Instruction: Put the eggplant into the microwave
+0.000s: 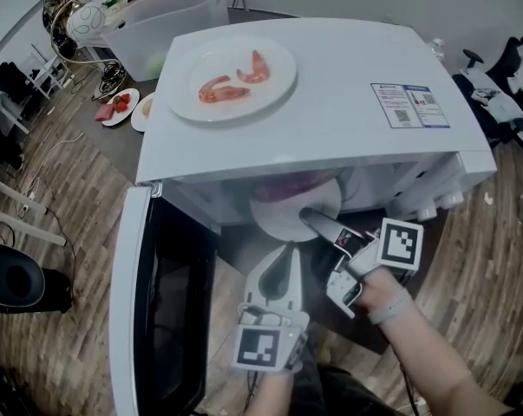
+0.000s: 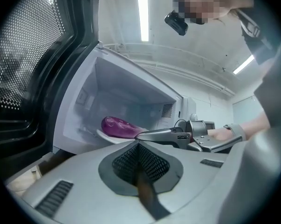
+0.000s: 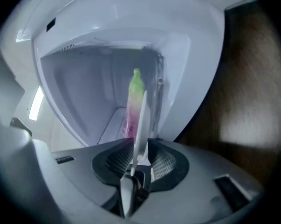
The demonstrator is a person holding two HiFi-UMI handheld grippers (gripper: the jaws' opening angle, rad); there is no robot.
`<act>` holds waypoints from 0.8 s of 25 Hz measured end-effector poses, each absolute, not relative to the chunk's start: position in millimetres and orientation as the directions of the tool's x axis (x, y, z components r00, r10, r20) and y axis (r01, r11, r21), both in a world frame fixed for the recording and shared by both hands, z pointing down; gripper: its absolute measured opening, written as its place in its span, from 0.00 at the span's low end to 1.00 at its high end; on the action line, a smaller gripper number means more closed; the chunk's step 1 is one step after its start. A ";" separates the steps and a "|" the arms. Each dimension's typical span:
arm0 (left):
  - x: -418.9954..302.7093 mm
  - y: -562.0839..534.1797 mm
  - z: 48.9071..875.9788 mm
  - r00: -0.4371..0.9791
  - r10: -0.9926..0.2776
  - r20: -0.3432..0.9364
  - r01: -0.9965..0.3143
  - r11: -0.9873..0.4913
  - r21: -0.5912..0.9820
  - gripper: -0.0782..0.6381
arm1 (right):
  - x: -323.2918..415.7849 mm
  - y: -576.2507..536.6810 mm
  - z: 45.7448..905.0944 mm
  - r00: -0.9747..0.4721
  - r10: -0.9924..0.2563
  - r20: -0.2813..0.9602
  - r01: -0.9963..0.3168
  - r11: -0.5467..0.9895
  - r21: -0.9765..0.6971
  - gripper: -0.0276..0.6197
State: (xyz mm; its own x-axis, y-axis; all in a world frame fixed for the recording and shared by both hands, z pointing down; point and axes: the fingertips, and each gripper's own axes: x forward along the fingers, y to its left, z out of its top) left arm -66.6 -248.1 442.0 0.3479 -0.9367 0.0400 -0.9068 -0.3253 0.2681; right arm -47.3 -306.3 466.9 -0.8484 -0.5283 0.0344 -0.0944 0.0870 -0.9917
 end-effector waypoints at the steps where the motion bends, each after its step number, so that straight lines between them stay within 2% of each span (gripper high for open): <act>1: -66.9 -248.8 442.0 0.346 -0.937 0.040 -0.907 -0.324 0.269 0.11 | -49.1 -304.9 466.5 -0.856 -0.515 0.039 -0.103 0.096 -0.990 0.20; 3: -67.7 -249.8 442.2 0.342 -0.939 0.041 -0.908 -0.318 0.274 0.11 | -52.5 -301.7 465.6 -0.870 -0.492 0.044 -0.114 0.114 -0.987 0.25; 11: -73.5 -255.5 443.4 0.324 -0.945 0.042 -0.913 -0.301 0.276 0.11 | -50.7 -284.3 468.6 -0.883 -0.465 0.062 -0.139 0.132 -0.982 0.28; 18: -81.8 -264.9 444.6 0.292 -0.956 0.038 -0.921 -0.271 0.280 0.11 | -36.9 -275.0 470.4 -0.871 -0.483 0.094 -0.190 0.154 -0.970 0.27; 20: -82.9 -267.8 442.8 0.286 -0.958 0.033 -0.921 -0.265 0.285 0.11 | -33.5 -273.8 470.6 -0.865 -0.490 0.108 -0.219 0.176 -0.960 0.21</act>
